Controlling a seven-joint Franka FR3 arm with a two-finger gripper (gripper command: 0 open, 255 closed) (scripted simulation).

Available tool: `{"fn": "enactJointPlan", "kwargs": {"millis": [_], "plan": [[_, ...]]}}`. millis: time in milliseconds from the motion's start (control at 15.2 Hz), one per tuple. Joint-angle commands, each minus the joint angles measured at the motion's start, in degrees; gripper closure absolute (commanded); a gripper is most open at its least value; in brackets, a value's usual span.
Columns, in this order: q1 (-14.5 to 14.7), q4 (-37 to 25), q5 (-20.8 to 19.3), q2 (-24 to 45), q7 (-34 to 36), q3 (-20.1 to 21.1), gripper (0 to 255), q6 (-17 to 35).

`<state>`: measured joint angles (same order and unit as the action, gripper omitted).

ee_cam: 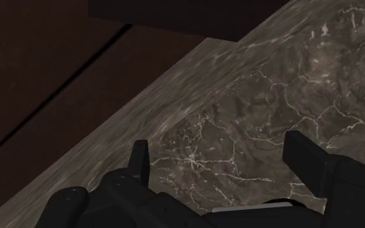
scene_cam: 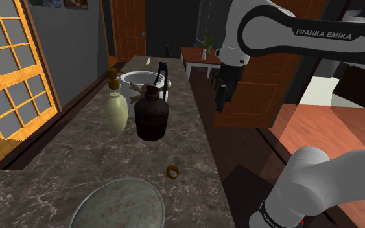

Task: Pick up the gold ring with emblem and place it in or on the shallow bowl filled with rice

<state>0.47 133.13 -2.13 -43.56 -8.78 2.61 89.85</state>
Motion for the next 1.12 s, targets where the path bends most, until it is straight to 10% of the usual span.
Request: {"fn": "enactJointPlan", "kwargs": {"millis": [0, 1056], "plan": [[0.0, 0.0, 0.0, 0.0, 0.0, 0.0, 0, 0.0], [5.3, -8.4, 12.3, 23.2, 22.2, 17.0, 0, -1.0]]}}
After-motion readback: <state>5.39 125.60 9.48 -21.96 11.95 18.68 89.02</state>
